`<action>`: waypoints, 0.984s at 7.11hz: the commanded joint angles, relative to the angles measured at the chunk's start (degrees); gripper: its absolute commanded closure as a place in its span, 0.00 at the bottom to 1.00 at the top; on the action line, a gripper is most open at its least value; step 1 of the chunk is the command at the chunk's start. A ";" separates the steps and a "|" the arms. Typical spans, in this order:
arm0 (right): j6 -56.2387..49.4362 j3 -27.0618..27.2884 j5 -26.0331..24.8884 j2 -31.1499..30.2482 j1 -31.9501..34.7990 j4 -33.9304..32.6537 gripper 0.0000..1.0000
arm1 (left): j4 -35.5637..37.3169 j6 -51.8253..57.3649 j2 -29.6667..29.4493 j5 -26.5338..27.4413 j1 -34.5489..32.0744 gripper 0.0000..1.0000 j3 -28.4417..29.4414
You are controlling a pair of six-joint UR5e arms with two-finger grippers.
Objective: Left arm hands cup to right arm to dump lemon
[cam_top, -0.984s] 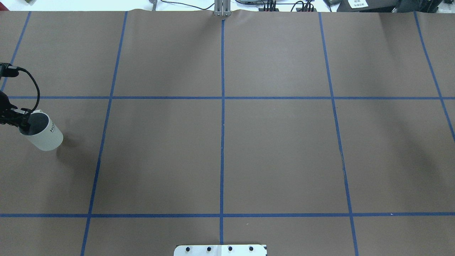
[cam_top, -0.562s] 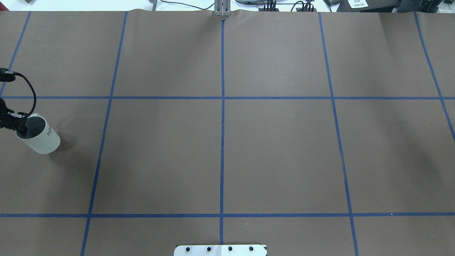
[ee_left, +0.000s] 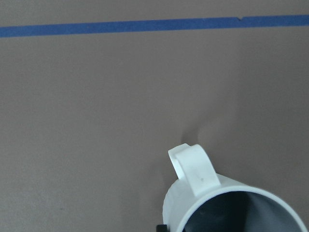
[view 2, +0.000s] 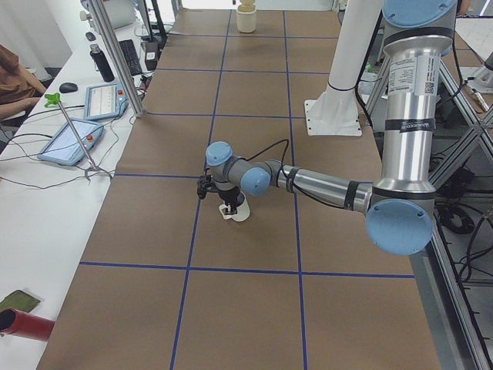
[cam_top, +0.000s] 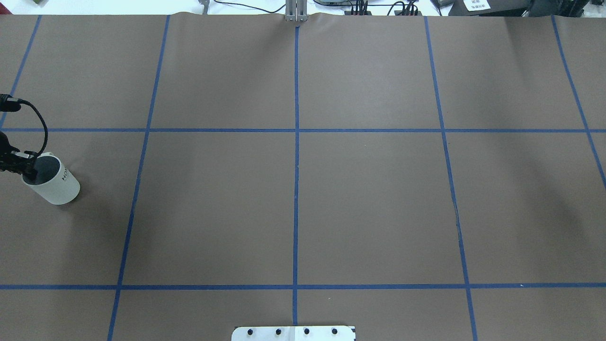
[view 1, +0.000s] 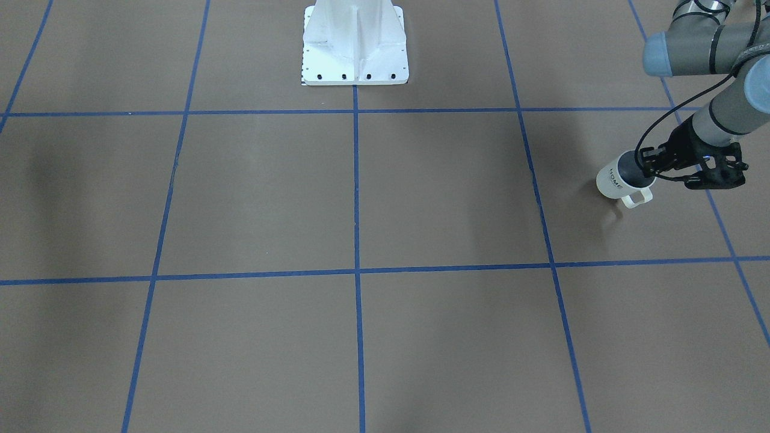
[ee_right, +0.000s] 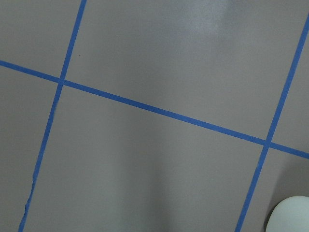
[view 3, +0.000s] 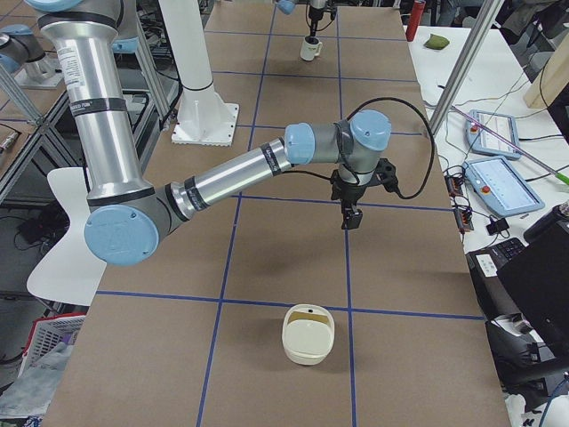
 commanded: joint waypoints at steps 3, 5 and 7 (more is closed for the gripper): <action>0.00 0.05 -0.16 -0.20 0.00 -0.37 0.01 | -0.37 0.11 0.33 -0.03 -0.79 0.00 -1.73; -0.09 -0.04 -1.03 -0.46 0.00 -0.46 0.01 | 2.42 0.81 0.07 -0.29 -4.64 0.00 -5.41; -3.84 -0.21 -2.36 -0.46 1.75 -4.56 0.01 | 12.59 15.30 -0.37 -0.55 -11.30 0.00 -9.47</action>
